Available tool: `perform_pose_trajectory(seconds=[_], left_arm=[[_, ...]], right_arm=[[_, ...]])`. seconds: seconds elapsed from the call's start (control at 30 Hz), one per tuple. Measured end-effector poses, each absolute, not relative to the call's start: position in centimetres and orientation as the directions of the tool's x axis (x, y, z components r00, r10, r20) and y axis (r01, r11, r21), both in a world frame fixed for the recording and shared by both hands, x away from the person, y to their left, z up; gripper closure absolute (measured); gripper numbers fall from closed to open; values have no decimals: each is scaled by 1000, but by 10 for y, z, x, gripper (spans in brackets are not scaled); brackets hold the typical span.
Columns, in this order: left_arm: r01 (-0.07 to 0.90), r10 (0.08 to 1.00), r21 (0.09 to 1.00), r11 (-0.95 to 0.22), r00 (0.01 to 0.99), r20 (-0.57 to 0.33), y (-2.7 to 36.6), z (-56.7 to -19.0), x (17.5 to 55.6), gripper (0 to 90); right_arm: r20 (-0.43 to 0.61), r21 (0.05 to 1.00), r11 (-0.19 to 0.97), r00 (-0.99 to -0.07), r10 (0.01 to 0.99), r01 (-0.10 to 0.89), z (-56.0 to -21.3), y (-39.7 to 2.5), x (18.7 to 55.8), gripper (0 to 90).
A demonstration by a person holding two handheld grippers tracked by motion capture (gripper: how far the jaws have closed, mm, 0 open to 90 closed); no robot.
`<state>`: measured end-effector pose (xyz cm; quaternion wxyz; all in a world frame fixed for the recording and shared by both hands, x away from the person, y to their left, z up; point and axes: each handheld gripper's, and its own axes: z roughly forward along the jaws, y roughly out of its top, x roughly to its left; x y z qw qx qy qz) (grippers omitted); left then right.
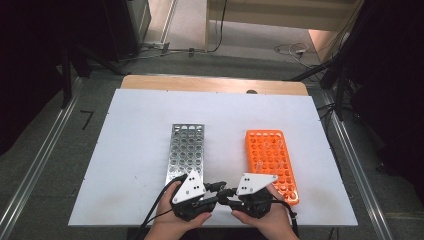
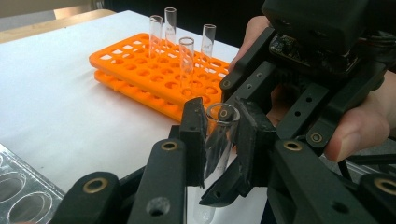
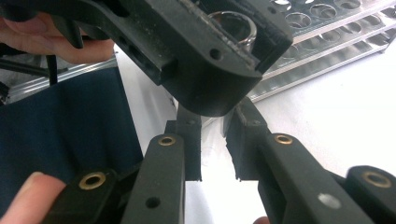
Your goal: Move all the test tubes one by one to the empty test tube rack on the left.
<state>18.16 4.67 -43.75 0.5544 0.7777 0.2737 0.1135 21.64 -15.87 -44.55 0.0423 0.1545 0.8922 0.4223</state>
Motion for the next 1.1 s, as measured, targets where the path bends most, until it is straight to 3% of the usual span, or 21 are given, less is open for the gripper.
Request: perform_pose_trajectory(seconds=[0.23,0.37,0.4,0.63,0.83,1.0,1.1], left_arm=[[299,564,925,-234,817,-122,47,-437,182,744],[307,580,927,-214,804,-132,50,-436,184,746],[308,583,929,-206,801,-136,52,-436,185,746],[298,606,938,-176,784,-135,63,-427,188,747],[293,634,942,-165,763,-127,73,-419,195,747],[292,658,945,-148,742,-127,81,-410,204,747],[288,672,947,-139,731,-123,86,-403,211,747]], right_arm=[[60,768,591,-946,318,247,-446,-159,217,739],[59,778,577,-943,327,249,-446,-161,218,692],[51,787,567,-942,333,243,-446,-163,218,617],[50,825,506,-925,378,251,-440,-178,223,434],[53,856,438,-889,455,275,-432,-199,230,119],[70,873,393,-871,486,289,-426,-212,232,0],[66,883,375,-864,499,284,-424,-223,233,0]])
